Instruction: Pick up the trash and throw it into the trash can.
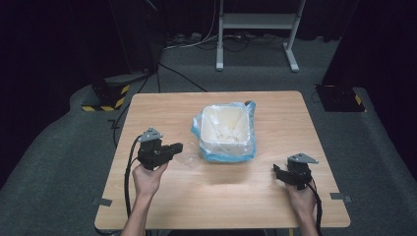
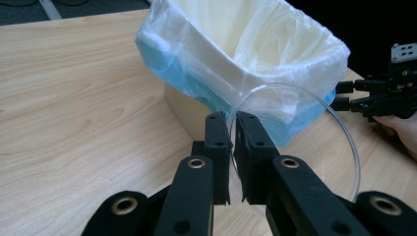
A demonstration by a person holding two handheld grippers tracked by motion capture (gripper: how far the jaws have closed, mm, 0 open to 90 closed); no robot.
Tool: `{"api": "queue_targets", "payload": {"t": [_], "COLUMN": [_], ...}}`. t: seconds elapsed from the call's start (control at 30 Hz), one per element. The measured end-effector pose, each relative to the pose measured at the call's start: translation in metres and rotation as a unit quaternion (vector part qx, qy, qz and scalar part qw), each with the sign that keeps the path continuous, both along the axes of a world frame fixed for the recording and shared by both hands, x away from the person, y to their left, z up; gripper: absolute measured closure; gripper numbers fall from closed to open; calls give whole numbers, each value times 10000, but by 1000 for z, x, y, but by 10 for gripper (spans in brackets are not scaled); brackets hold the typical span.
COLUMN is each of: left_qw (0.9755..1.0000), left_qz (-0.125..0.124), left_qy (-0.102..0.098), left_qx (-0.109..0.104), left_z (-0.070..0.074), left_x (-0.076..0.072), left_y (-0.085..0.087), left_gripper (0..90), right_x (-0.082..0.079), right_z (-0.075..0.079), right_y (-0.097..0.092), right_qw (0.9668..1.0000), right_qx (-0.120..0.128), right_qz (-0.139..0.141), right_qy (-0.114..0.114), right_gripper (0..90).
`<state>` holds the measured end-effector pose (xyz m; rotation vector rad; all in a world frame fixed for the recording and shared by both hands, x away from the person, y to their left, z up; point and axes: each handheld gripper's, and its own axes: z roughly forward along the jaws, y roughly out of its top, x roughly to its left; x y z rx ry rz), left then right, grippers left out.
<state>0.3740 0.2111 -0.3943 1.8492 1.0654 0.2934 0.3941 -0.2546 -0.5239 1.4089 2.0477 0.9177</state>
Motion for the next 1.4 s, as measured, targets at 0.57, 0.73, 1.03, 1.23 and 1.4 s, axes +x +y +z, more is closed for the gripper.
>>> {"api": "queue_targets", "payload": {"t": [0.57,0.73,1.03,1.23,1.4], "left_qw": [10000,9999,9998,9996,9993], "left_qz": [56,81,115,158,150], "left_qy": [-14,-43,-125,-224,-304], "left_qx": [-76,-96,-50,-81,-185], "left_z": [25,29,40,51,60], "left_x": [14,17,21,24,26], "left_y": [5,7,7,9,10], "left_gripper": [840,840,840,840,840], "right_x": [0,0,0,0,0], "right_z": [0,0,0,0,0], "right_y": [0,0,0,0,0], "right_qw": [10000,10000,10000,10000,10000], "right_qx": [1,-6,-4,-13,-8], "right_qz": [-1,2,-4,-8,-5], "right_qy": [3,-2,1,-4,-1], "right_gripper": [365,365,365,365,365]}}
